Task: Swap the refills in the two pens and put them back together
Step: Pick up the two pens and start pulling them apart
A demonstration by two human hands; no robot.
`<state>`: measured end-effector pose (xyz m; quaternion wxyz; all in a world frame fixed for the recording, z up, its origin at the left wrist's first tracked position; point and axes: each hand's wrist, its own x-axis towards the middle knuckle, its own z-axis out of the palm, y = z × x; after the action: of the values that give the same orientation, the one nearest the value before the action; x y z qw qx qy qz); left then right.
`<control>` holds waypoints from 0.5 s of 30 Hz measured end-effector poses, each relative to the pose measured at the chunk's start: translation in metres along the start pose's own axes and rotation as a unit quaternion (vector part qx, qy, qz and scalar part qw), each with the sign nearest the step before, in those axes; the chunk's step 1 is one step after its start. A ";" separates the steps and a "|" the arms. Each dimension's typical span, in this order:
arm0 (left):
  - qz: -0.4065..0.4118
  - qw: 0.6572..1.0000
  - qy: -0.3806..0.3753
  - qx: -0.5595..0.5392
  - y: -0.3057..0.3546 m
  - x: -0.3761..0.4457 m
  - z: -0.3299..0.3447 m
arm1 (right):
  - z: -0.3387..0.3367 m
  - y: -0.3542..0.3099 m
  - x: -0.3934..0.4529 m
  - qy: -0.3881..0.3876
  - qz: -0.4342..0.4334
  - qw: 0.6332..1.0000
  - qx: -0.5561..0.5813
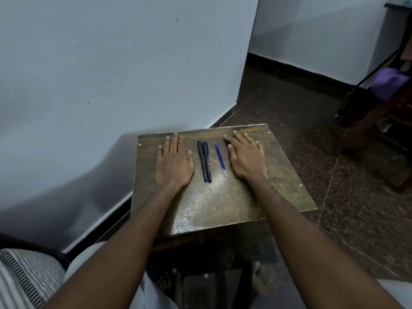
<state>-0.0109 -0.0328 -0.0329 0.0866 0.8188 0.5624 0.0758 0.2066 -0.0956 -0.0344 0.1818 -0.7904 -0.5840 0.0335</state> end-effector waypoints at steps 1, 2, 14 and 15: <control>0.001 1.000 0.001 0.001 0.000 -0.001 0.001 | 0.000 0.000 0.000 0.002 0.000 1.000 0.000; 0.002 1.000 0.004 0.003 0.000 -0.001 0.001 | 0.000 0.000 0.000 0.001 0.000 1.000 0.000; 0.000 1.000 0.005 -0.010 -0.001 -0.005 -0.001 | -0.004 -0.001 -0.001 -0.017 -0.006 1.000 -0.003; 0.000 1.000 0.007 -0.011 -0.001 -0.007 -0.001 | -0.004 -0.001 -0.001 -0.019 -0.006 1.000 -0.001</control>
<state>-0.0145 -0.0392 -0.0323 0.0917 0.8172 0.5622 0.0878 0.2065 -0.0976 -0.0307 0.1698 -0.7866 -0.5918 0.0469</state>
